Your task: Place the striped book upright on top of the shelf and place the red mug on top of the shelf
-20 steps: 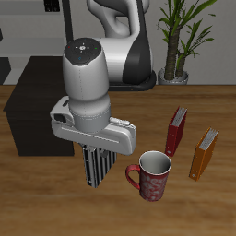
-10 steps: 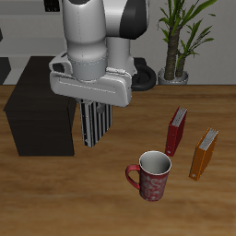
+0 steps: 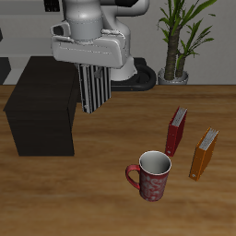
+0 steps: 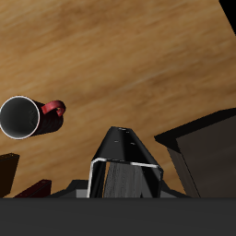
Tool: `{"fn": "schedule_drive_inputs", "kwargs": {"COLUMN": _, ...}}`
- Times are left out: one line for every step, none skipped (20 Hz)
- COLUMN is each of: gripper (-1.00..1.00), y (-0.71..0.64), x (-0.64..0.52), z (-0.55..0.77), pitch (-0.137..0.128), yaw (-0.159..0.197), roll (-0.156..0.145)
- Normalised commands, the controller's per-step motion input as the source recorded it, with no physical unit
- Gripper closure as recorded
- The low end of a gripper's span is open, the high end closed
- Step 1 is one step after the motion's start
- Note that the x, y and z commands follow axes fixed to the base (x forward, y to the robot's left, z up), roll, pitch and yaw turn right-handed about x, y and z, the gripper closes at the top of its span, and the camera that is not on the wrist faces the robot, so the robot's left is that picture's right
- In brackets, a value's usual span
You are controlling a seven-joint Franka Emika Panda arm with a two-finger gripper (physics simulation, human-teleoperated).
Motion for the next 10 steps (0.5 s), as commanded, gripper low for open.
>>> {"fn": "schedule_drive_inputs", "kwargs": {"gripper": 1.0, "y": -0.27, "x": -0.59, "z": 0.22, "pitch": 0.065, "yaw": -0.194, "roll": 0.048}}
{"fn": "schedule_drive_inputs", "kwargs": {"gripper": 1.0, "y": -0.24, "x": -0.71, "z": 0.3, "pitch": -0.023, "yaw": -0.084, "roll": 0.049}}
{"fn": "schedule_drive_inputs", "kwargs": {"gripper": 1.0, "y": -0.15, "x": -0.35, "z": 0.14, "pitch": -0.059, "yaw": -0.009, "roll": -0.018}}
{"fn": "schedule_drive_inputs", "kwargs": {"gripper": 1.0, "y": 0.09, "x": 0.22, "z": 0.03, "pitch": 0.0, "yaw": 0.0, "roll": 0.0}}
{"fn": "schedule_drive_inputs", "kwargs": {"gripper": 1.0, "y": -0.69, "x": -2.08, "z": 0.43, "pitch": -0.163, "yaw": -0.11, "roll": 0.066}}
{"fn": "schedule_drive_inputs", "kwargs": {"gripper": 1.0, "y": 0.06, "x": 0.06, "z": 0.02, "pitch": 0.0, "yaw": 0.0, "roll": 0.0}}
{"fn": "schedule_drive_inputs", "kwargs": {"gripper": 1.0, "y": -0.25, "x": -0.71, "z": 0.08, "pitch": -0.022, "yaw": -0.051, "roll": -0.022}}
{"fn": "schedule_drive_inputs", "kwargs": {"gripper": 1.0, "y": -0.43, "x": -1.17, "z": 0.08, "pitch": -0.006, "yaw": -0.144, "roll": 0.134}}
{"fn": "schedule_drive_inputs", "kwargs": {"gripper": 1.0, "y": 0.1, "x": 0.06, "z": 0.01, "pitch": 0.0, "yaw": 0.0, "roll": 0.0}}
{"fn": "schedule_drive_inputs", "kwargs": {"gripper": 1.0, "y": -0.19, "x": -0.57, "z": 0.0, "pitch": -0.016, "yaw": -0.028, "roll": 0.027}}
